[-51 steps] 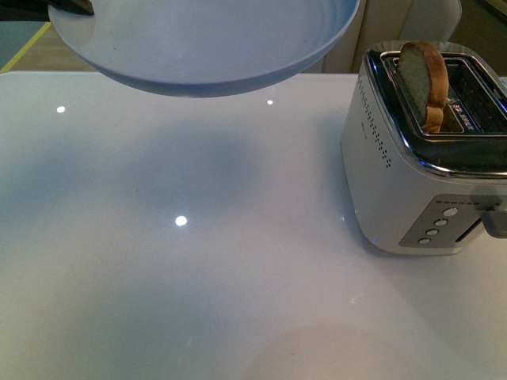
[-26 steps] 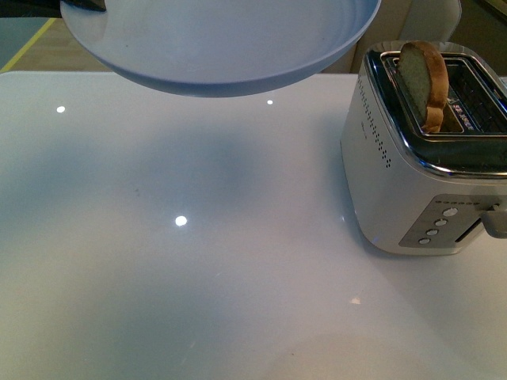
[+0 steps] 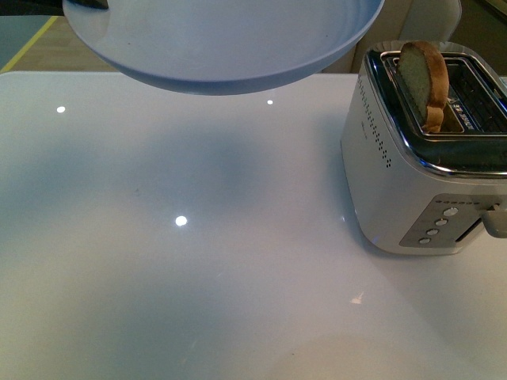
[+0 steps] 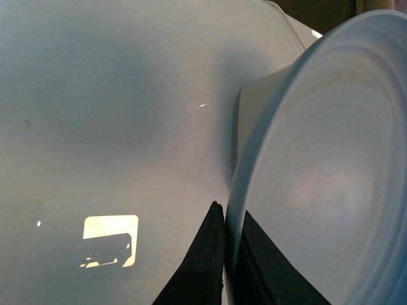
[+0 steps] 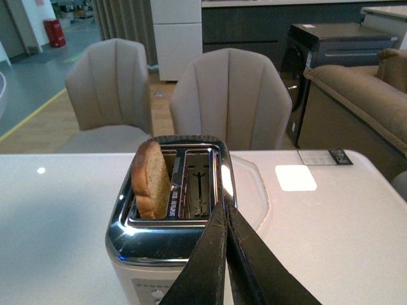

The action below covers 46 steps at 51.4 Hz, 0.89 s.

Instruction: Left arm holds plate, right arm toasts bread

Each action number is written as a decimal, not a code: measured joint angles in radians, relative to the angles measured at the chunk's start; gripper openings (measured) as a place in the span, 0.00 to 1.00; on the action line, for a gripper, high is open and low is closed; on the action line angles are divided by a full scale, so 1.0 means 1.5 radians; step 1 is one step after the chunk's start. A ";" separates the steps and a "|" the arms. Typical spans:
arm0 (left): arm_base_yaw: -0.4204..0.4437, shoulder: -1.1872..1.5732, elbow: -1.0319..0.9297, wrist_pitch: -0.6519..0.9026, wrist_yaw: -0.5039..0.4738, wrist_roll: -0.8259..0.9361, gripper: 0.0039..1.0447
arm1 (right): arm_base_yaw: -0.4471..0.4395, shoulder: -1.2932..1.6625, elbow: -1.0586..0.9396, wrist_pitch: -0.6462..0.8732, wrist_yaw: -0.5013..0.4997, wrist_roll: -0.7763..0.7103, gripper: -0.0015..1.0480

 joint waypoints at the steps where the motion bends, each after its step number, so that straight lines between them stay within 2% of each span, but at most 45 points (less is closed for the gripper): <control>1: 0.000 0.000 0.000 0.000 0.001 0.000 0.02 | 0.000 -0.002 0.000 -0.001 0.000 0.000 0.02; 30: -0.002 0.000 0.000 0.008 0.003 0.000 0.02 | 0.000 -0.136 0.000 -0.131 0.000 0.000 0.02; 36: -0.002 -0.001 -0.001 0.008 0.003 -0.001 0.02 | 0.000 -0.227 0.000 -0.237 0.000 0.000 0.02; 46: -0.004 -0.003 -0.004 0.008 0.005 -0.001 0.02 | 0.000 -0.245 0.000 -0.244 0.000 0.000 0.04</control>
